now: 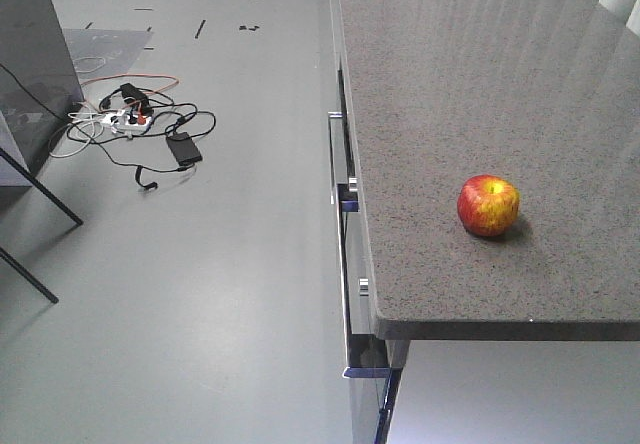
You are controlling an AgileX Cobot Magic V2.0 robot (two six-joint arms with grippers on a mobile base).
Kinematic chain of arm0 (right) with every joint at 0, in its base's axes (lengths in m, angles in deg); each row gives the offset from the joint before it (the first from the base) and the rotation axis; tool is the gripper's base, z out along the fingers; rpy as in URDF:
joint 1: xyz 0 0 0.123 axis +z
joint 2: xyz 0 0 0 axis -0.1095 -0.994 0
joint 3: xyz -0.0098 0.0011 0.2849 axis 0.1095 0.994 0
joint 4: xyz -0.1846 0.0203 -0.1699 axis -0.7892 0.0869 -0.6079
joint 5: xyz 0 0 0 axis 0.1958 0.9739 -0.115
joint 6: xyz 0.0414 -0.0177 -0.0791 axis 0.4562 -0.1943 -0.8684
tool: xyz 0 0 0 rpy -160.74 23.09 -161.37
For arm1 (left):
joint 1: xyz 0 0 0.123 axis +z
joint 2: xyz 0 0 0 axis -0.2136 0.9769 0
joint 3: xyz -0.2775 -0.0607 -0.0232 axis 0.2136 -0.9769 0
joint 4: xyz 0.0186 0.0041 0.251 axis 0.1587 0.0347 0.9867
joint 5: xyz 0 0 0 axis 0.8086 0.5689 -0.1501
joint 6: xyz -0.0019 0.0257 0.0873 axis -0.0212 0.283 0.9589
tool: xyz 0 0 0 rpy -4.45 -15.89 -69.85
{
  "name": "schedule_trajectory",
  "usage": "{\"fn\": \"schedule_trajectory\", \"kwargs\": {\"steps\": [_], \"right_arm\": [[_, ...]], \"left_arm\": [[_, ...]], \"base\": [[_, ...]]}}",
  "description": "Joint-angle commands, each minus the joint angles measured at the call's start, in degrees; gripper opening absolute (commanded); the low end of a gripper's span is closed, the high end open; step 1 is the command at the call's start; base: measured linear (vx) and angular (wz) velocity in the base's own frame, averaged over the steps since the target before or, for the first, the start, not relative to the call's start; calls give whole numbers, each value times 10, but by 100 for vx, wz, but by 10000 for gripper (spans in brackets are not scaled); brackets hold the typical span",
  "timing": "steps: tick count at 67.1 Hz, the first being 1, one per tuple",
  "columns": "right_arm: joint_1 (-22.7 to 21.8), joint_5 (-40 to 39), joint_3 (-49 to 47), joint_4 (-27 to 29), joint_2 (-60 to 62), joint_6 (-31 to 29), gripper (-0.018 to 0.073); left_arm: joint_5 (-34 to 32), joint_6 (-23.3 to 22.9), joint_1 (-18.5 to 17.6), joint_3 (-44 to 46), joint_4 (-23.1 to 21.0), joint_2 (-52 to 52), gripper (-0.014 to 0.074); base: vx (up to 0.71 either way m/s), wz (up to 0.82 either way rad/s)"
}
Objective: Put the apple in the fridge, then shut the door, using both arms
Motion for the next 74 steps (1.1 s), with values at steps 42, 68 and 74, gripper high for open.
{"fn": "schedule_trajectory", "kwargs": {"steps": [42,68,74], "right_arm": [[1,-39,5,-5,3,-3,-3],[1,-39,5,-5,3,-3,-3],[1,-39,5,-5,3,-3,-3]], "left_arm": [[-38,-1,-2,-9,-1,-9,-8],[-38,-1,-2,-9,-1,-9,-8],[-38,-1,-2,-9,-1,-9,-8]], "base": [[0,0],[0,0],[0,0]]}}
